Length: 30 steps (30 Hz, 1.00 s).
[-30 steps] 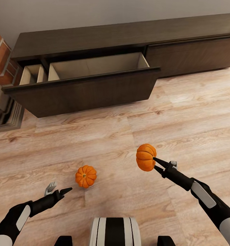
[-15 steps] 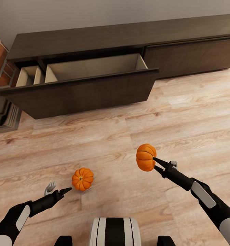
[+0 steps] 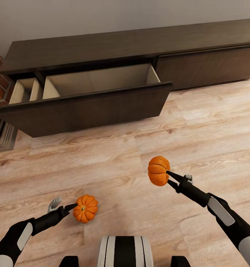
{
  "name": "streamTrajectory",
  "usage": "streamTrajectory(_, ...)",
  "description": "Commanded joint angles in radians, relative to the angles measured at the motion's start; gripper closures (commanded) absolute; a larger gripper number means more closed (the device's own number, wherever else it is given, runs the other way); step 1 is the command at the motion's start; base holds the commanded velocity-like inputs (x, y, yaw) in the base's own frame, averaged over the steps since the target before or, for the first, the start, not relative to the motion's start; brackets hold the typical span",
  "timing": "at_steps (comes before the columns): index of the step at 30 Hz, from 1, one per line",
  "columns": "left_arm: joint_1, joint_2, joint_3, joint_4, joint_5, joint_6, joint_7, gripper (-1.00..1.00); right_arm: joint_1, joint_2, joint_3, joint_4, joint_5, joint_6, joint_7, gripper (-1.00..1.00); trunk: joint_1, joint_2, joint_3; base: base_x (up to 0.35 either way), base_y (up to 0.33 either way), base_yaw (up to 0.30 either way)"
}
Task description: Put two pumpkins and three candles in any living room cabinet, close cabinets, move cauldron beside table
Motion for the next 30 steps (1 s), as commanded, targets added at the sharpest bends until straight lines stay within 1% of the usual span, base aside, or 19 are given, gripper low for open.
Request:
streamTrajectory(1,0.0,0.0,0.002,0.0,0.004,0.007,-0.002,-1.0,-0.001,-0.001,0.004,0.001,-0.011,0.007,0.0,1.0,0.0,0.0,-0.001,0.146,-0.017,0.0)
streamTrajectory(6,0.0,0.0,0.002,0.0,0.004,0.007,-0.003,-1.0,-0.001,-0.001,0.003,0.001,-0.011,0.007,0.0,1.0,0.0,0.0,-0.001,0.055,-0.005,0.0)
streamTrajectory(24,0.0,0.0,0.005,0.0,0.002,0.006,-0.002,-1.0,-0.001,-0.001,0.004,0.002,-0.011,0.007,0.0,1.0,0.0,0.0,-0.001,0.002,0.012,0.0)
streamTrajectory(30,0.0,0.0,0.003,0.0,0.002,0.004,-0.001,-1.0,-0.001,-0.001,0.004,0.002,-0.011,0.007,0.0,1.0,0.003,-0.002,-0.024,0.0,0.0,0.0)
